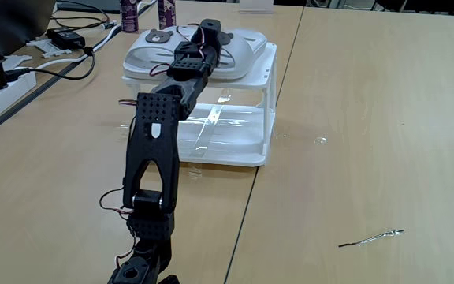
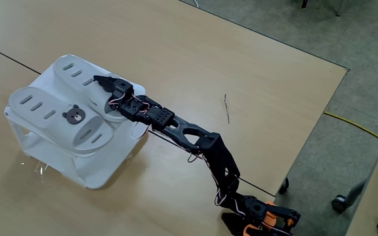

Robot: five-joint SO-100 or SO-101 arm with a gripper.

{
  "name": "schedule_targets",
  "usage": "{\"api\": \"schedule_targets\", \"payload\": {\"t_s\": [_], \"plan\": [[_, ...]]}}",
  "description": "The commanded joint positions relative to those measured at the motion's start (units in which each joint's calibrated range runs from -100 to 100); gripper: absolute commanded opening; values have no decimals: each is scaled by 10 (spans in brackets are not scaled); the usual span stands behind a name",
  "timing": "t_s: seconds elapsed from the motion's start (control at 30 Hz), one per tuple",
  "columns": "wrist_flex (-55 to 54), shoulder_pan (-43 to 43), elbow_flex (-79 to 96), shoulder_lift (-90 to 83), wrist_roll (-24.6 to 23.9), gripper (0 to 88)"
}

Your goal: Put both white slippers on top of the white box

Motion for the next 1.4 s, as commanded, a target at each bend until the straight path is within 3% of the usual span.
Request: {"api": "schedule_targets", "payload": {"t_s": [0.0, 0.1, 0.17, 0.47, 1.37], "plan": [[-4, 0, -94, 1, 4, 28], [-4, 0, -109, 8, 4, 136], [-3, 0, -107, 8, 4, 156], [64, 3, -87, -18, 4, 161], [64, 5, 431, -448, 4, 162]]}}
